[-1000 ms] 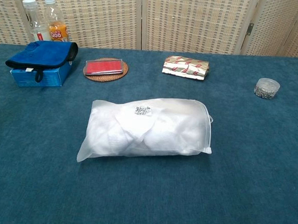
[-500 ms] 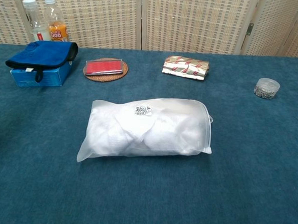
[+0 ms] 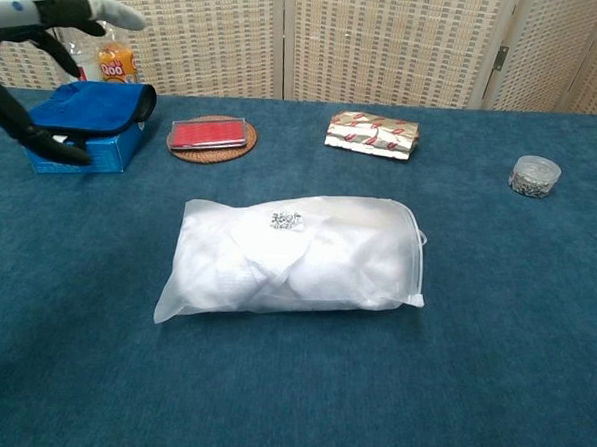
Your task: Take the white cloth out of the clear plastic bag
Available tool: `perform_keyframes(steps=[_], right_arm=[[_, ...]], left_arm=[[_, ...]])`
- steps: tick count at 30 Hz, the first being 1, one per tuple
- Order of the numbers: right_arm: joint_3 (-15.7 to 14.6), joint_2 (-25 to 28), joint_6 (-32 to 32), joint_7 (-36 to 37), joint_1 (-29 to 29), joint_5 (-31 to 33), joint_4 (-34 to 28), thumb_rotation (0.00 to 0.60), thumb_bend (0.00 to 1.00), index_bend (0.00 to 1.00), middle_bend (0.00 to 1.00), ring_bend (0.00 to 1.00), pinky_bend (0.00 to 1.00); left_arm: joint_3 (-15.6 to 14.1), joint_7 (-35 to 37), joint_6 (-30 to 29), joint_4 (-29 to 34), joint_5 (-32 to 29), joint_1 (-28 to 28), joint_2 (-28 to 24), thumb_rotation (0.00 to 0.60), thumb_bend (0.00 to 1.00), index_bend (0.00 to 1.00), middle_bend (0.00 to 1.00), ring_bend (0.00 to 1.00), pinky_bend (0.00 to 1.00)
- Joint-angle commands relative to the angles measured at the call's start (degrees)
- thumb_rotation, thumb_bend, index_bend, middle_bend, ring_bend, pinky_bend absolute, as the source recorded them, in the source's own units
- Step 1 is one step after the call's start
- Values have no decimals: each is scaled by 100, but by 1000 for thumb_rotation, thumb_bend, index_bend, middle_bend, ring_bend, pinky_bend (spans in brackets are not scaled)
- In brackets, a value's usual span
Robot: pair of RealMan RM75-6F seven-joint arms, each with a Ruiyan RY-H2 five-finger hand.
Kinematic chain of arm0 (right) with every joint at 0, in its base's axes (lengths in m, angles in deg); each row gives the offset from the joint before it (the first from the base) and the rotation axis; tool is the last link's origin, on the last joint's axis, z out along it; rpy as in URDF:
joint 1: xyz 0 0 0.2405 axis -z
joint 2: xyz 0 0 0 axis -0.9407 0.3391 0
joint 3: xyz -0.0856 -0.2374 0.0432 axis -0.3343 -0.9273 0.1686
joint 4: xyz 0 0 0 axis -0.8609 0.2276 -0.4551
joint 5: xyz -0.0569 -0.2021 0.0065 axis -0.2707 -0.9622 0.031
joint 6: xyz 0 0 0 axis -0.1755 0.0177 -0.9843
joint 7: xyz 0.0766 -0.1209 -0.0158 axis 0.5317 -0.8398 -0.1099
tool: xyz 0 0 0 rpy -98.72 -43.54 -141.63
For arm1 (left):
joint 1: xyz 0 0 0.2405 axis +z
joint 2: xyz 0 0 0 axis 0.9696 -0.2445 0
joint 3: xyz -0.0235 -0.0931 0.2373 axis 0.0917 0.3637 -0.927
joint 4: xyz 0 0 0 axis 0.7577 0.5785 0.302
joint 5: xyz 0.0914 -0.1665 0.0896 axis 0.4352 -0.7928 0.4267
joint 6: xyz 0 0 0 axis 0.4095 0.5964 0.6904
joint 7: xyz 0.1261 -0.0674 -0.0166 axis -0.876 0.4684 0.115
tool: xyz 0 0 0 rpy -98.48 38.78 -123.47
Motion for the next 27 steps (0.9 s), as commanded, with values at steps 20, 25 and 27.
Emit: perform_keyframes(steps=[20,25,27], right_arm=[[36,187,44,-33,28,11,-131,600,118,403,336,325,451],[43,211,8,-61,14,38,-163,600,118,403,336,325,451],[45,208,-9,-72,7,47,-169,600,118,403,336,325,451]], left_arm=[[100,-364,1235,-417,-1762,-2033,737,600,0,0,0,0,85],[-60,-386,1207,-621,-1917,-2261,1018,600,0,0,0,0,81],[-95,-387,1188,-715,-2004,-2351,1129,600,0,0,0,0,80]])
